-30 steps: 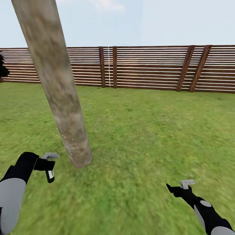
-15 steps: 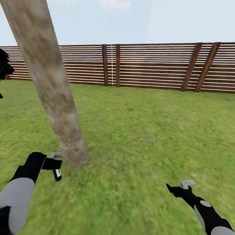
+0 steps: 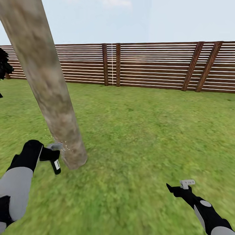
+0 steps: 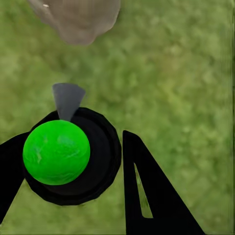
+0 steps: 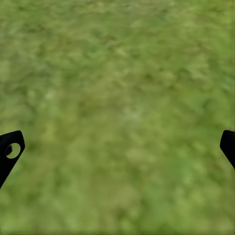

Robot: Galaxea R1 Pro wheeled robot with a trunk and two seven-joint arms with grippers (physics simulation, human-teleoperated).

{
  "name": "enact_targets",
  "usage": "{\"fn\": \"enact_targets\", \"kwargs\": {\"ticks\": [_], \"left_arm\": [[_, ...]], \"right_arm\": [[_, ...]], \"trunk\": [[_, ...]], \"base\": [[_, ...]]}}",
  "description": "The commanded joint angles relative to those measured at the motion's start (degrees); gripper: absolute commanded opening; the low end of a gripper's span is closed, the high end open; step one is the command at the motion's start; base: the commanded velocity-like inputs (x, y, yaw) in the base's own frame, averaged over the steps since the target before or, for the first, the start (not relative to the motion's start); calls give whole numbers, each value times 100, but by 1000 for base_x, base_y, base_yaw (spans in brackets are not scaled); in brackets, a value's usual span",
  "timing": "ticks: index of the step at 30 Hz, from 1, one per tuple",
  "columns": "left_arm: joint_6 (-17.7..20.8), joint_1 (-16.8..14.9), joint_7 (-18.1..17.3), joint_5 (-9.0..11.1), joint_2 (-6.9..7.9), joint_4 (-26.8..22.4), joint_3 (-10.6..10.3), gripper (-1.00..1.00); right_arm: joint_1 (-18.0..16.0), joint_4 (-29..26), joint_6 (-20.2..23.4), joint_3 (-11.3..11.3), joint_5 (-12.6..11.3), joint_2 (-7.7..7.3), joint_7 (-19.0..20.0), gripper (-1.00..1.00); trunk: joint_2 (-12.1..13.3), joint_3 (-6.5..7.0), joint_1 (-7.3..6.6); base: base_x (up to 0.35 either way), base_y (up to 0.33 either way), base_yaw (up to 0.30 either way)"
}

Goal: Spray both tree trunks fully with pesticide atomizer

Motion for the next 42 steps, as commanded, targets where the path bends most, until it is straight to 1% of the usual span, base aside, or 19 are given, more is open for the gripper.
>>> {"fn": "enact_targets", "kwargs": {"ticks": [1,7,10,11,13,16,20,23,26,29,31,32,33,34,36,37,39,40,42], "left_arm": [[10,-76,-2,-6,8,-4,-3,-100],[33,-171,-7,-12,9,-89,-1,-100],[83,-357,-3,-14,13,-103,-6,-100],[98,-481,-3,-60,15,-104,-7,-100],[115,-791,-6,-302,5,-52,-9,-100],[119,-914,-8,-420,7,-16,-13,-100],[78,-766,3,-442,-8,-9,-24,-100],[2,-230,33,-437,-56,-5,4,-100],[-63,31,43,-410,-72,22,15,-100],[-344,262,83,-424,-87,34,76,-100],[-401,293,321,-408,-100,35,91,-100],[-417,307,486,-394,-140,46,94,-100],[-596,384,551,-379,-208,258,97,-100],[-907,431,582,-317,-235,542,103,-100],[-1598,467,882,-16,-257,1205,187,-100],[-1961,480,1383,346,-258,1563,355,-100],[-2259,488,1814,728,-262,1937,462,-100],[-2426,492,1900,833,-263,2108,485,-100],[-2780,502,1993,924,-308,2337,500,-100]], "right_arm": [[0,0,0,0,0,0,0,100],[0,-15,0,0,0,0,0,100],[0,-17,0,0,-2,0,0,100],[0,-17,0,-1,-5,0,0,100],[0,-18,0,-5,-3,0,0,100],[0,-18,0,-2,-6,0,0,100],[0,-23,0,0,-8,0,6,100],[0,-19,0,0,-4,0,5,100],[0,-19,0,0,-7,0,7,100],[0,-18,0,0,-4,0,3,100],[0,-18,0,0,-4,0,2,100],[0,-19,0,0,-5,0,5,100],[0,-23,0,-5,-5,-2,4,100],[0,-25,0,-7,-5,-5,5,100],[0,-26,0,-8,-8,-8,3,100],[0,-29,0,-9,-7,-8,7,100],[0,-34,0,-9,-6,-9,8,100],[0,-34,0,-9,-6,-9,8,100],[0,-35,0,-9,-4,-9,8,100]], "trunk": [[0,-1,0],[0,-1,0],[0,-1,0],[0,-1,0],[0,-1,0],[0,-1,0],[0,-1,0],[0,-1,0],[0,-1,0],[0,-1,0],[0,-1,0],[0,-1,0],[0,-1,0],[0,-1,0],[0,-1,0],[0,-1,0],[0,-1,0],[0,-1,0],[0,-1,0]], "base": [[0,0,0],[-195,0,0],[-39,0,0],[-9,0,0],[-2,0,0],[0,0,0],[0,0,0],[0,0,0],[0,0,0],[0,0,5],[0,0,130],[0,0,241],[0,0,264],[0,0,270],[0,0,273],[0,0,275],[0,0,274],[0,0,242],[0,0,101]]}}
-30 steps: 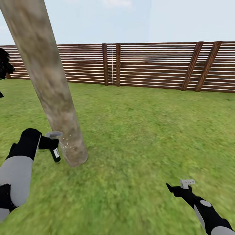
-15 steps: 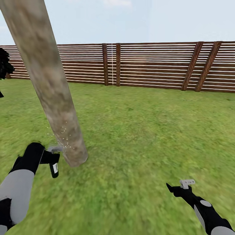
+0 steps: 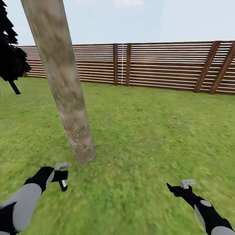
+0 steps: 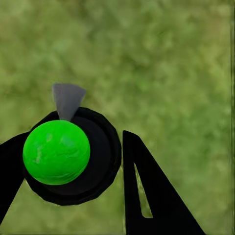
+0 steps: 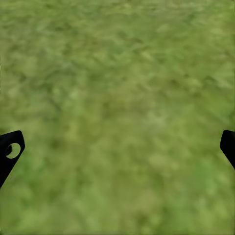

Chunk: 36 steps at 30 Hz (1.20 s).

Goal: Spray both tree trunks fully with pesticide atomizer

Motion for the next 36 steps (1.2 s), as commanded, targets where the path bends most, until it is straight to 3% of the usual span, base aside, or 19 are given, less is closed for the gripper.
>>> {"fn": "enact_targets", "kwargs": {"ticks": [1,10,23,36], "left_arm": [[-77,-1,25,-16,-61,45,-3,-100],[-88,12,41,-24,-79,74,5,-100],[-87,13,41,-24,-98,66,6,-100],[-88,13,41,-23,-102,66,-1,-100]], "right_arm": [[0,0,0,0,2,0,0,100],[0,11,0,4,3,0,-8,100],[0,17,0,8,2,0,-8,100],[0,26,0,9,3,0,-8,100]], "trunk": [[0,0,0],[0,-17,0],[0,-38,0],[0,-38,0]], "base": [[132,0,24],[217,-154,94],[67,-273,114],[124,-275,268]]}}
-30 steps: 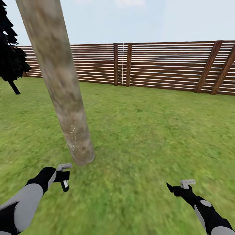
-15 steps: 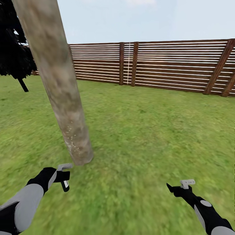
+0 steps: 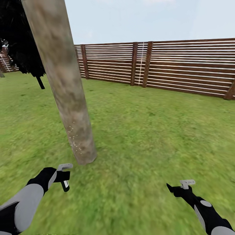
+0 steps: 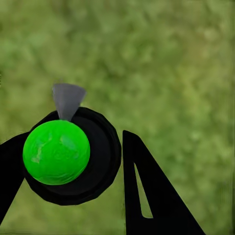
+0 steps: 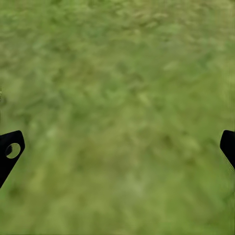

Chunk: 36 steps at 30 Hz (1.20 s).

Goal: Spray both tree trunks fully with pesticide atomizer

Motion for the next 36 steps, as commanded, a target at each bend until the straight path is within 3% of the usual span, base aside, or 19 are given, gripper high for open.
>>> {"fn": "enact_targets", "kwargs": {"ticks": [1,11,27,36], "left_arm": [[0,0,1,-1,-1,0,0,-100],[5,0,-7,-1,3,0,7,-100],[2,0,0,-1,4,0,7,-100],[2,0,-5,-1,4,0,7,-100]], "right_arm": [[0,0,0,0,0,0,0,100],[0,0,0,0,-2,0,0,100],[0,0,-9,0,1,0,0,100],[0,0,-9,0,1,0,0,100]], "trunk": [[0,0,0],[0,0,0],[0,0,0],[0,-18,0]], "base": [[91,-275,278],[85,-278,273],[83,-298,16],[83,-298,240]]}}
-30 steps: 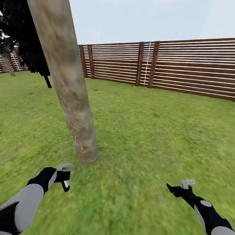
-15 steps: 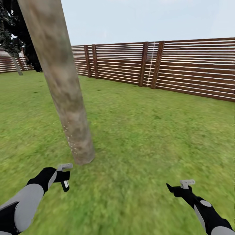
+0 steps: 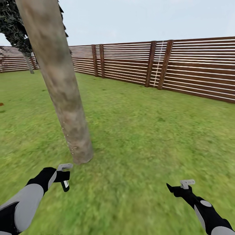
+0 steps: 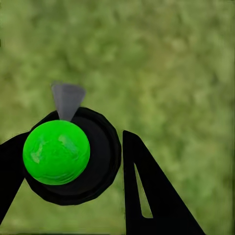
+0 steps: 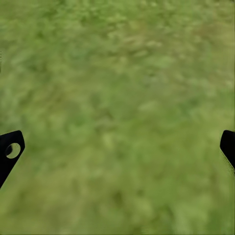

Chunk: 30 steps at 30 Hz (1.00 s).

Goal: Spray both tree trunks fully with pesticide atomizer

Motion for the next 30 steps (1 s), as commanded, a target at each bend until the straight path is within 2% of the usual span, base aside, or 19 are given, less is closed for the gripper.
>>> {"fn": "enact_targets", "kwargs": {"ticks": [1,7,10,12,19,22,23,25,26,30], "left_arm": [[-1,0,3,1,2,0,0,-100],[1,-2,5,19,-27,-25,5,-100],[6,-5,6,7,60,-66,15,-100],[13,-5,6,-1,47,-71,-6,-100],[100,-9,-1,-30,54,-78,-61,-100],[412,-35,-12,-41,90,-87,-84,-100],[694,-71,-17,-39,114,-189,-82,-100],[1221,-67,-46,-16,140,-825,-87,-100],[1352,-74,-55,-12,140,-1049,-87,-100],[1954,-232,-79,-8,149,-1452,-80,-100]], "right_arm": [[0,0,0,0,0,0,0,100],[0,0,0,-1,0,0,0,100],[0,7,0,0,0,0,0,100],[0,2,0,-4,0,0,0,100],[0,-9,0,-9,0,0,0,100],[0,-7,0,-6,0,0,0,100],[0,-3,0,-2,0,0,0,100],[0,-7,0,0,0,0,0,100],[0,-5,0,0,0,0,0,100],[0,-7,0,-7,0,0,0,100]], "trunk": [[0,-2,0],[0,-16,0],[0,-22,0],[0,-25,0],[0,-26,0],[0,-26,0],[0,-26,0],[0,-26,0],[0,-26,0],[0,-26,0]], "base": [[83,-298,265],[110,-299,266],[179,-298,266],[187,-297,241],[159,-223,47],[16,-13,-178],[-150,-2,-135],[-286,-1,-39],[-318,0,-12],[-76,0,-2]]}}
